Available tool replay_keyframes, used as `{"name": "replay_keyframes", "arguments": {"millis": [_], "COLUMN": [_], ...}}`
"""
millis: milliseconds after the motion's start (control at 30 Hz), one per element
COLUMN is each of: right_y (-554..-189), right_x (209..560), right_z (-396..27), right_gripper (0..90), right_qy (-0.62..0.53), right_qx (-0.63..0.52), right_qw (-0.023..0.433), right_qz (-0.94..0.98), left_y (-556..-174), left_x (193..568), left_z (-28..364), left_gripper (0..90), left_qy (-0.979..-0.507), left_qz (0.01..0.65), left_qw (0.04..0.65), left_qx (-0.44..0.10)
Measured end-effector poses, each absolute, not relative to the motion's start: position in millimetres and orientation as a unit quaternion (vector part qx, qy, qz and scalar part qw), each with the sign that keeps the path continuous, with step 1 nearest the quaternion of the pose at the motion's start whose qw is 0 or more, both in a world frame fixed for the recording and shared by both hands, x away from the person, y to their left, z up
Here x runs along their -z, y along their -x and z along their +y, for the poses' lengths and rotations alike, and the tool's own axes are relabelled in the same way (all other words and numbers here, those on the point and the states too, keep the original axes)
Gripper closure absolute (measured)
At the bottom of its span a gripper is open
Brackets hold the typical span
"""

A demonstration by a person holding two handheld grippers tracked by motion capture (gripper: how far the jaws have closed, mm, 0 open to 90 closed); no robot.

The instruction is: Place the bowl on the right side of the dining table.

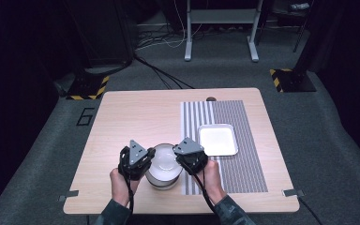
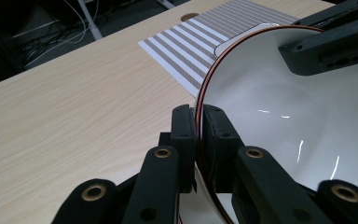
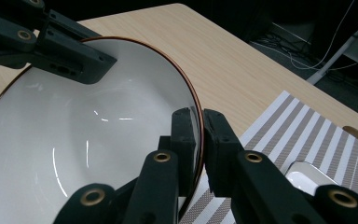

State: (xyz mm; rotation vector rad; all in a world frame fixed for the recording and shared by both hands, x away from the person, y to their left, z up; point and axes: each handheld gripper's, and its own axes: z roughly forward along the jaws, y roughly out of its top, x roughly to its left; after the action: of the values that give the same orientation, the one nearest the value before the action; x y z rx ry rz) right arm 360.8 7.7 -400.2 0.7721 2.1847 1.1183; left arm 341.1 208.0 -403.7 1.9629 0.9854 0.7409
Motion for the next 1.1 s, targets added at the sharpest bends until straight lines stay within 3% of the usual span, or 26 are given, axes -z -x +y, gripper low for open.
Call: {"name": "replay_keyframes", "arguments": {"millis": [1100], "right_y": [-358.1], "right_x": [383.1], "right_z": [-27.4], "right_gripper": [83.5], "right_qy": [-0.312], "right_qx": [-0.426], "right_qw": [0.311], "right_qz": [0.791], "left_y": [-354.8], "left_x": [382.7], "left_z": [173.2], "left_gripper": [82.9], "left_qy": [-0.786], "left_qz": [0.349], "left_qw": [0.416], "left_qx": [-0.296]}}
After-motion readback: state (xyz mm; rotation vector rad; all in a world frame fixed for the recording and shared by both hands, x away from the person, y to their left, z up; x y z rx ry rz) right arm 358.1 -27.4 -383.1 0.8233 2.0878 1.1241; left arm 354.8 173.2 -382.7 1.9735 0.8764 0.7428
